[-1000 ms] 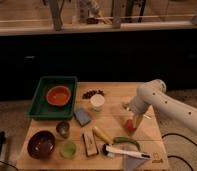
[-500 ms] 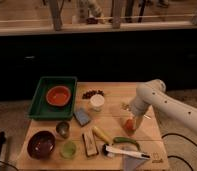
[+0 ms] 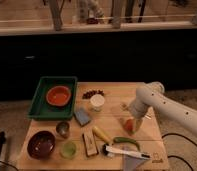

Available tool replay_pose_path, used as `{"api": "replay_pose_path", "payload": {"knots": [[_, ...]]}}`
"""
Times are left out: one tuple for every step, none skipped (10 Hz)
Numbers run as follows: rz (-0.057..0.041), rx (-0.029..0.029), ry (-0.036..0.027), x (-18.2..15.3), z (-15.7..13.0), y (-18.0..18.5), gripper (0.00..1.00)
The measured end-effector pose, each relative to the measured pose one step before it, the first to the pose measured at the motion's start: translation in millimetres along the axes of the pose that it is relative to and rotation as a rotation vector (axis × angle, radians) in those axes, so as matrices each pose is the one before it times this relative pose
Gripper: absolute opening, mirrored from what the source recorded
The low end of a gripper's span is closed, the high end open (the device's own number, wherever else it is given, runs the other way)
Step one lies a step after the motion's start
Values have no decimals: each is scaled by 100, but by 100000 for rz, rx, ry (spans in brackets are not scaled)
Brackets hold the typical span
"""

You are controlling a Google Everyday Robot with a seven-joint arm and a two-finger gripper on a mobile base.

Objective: Place apple in paper cup

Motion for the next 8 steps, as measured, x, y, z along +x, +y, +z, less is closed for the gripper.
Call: {"api": "replay_pose_path", "payload": {"knots": [[1209, -869, -1648, 400, 479, 934, 80], [572, -79, -544, 228, 165, 341, 79], [133, 375, -231, 91, 76, 129, 75], [161, 449, -436, 175, 113, 162, 63], [257, 184, -714, 207, 237, 58, 53], [-30, 6, -326, 53, 132, 17, 48], [-235, 219, -720, 46, 224, -88, 35], [-305, 314, -187, 28, 28, -75, 24]]}}
